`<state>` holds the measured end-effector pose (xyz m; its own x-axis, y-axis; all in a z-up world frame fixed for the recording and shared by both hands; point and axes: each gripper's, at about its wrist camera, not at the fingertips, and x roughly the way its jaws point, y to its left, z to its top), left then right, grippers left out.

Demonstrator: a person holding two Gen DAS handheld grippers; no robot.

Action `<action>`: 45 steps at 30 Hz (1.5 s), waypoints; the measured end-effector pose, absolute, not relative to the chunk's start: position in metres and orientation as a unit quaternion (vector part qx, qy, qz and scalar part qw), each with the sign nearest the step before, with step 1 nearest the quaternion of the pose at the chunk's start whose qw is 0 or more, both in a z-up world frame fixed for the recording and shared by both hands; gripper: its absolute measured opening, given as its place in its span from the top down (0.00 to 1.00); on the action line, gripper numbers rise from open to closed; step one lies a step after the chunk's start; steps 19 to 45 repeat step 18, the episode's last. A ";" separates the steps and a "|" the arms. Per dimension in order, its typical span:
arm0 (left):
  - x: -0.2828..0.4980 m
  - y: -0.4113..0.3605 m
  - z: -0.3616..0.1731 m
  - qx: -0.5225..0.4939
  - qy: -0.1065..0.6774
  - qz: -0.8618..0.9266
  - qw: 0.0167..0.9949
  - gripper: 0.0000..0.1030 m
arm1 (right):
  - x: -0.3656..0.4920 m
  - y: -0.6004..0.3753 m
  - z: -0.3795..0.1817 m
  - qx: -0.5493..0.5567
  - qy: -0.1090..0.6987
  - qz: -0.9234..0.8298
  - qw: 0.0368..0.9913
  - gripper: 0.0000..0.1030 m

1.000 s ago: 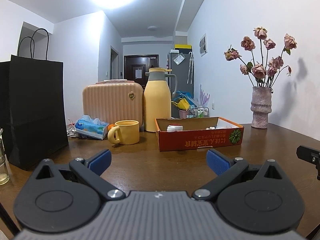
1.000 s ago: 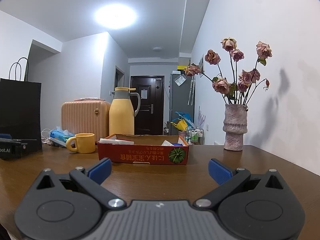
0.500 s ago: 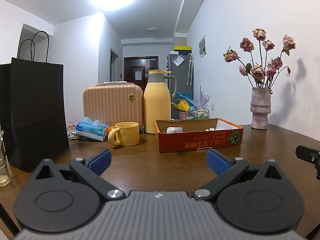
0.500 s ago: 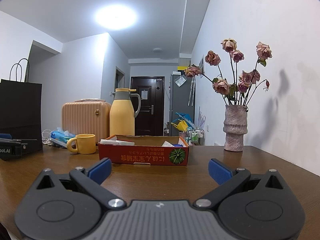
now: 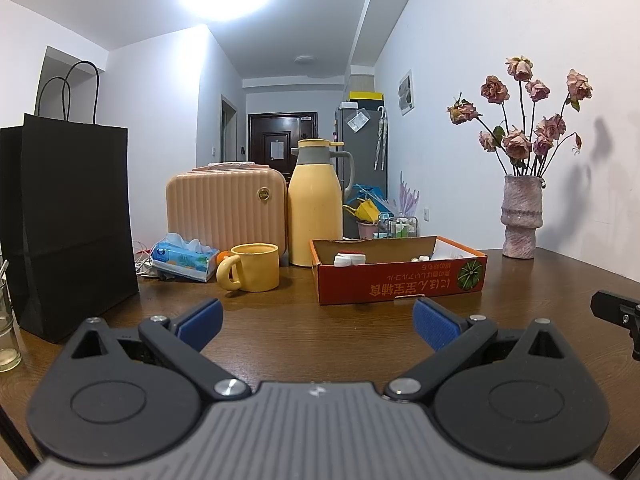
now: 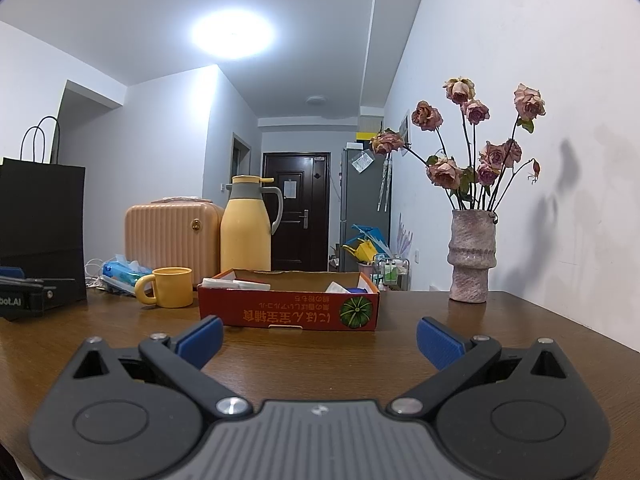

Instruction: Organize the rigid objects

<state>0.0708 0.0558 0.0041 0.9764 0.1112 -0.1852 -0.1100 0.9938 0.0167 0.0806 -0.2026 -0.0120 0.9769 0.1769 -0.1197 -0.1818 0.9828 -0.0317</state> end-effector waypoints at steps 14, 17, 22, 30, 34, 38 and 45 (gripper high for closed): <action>0.069 0.059 0.005 0.002 0.090 0.055 0.994 0.00 | 0.080 -0.201 -0.012 -0.022 0.060 0.090 0.994 0.00; 0.071 0.061 0.004 0.001 0.096 0.062 0.993 0.00 | 0.080 -0.199 -0.014 -0.022 0.062 0.091 0.994 0.00; 0.072 0.062 0.003 -0.001 0.099 0.062 0.993 0.00 | 0.081 -0.199 -0.015 -0.022 0.062 0.091 0.994 0.00; 0.072 0.062 0.003 -0.001 0.099 0.062 0.993 0.00 | 0.081 -0.199 -0.015 -0.022 0.062 0.091 0.994 0.00; 0.072 0.062 0.003 -0.001 0.099 0.062 0.993 0.00 | 0.081 -0.199 -0.015 -0.022 0.062 0.091 0.994 0.00; 0.072 0.062 0.003 -0.001 0.099 0.062 0.993 0.00 | 0.081 -0.199 -0.015 -0.022 0.062 0.091 0.994 0.00; 0.072 0.062 0.003 -0.001 0.099 0.062 0.993 0.00 | 0.081 -0.199 -0.015 -0.022 0.062 0.091 0.994 0.00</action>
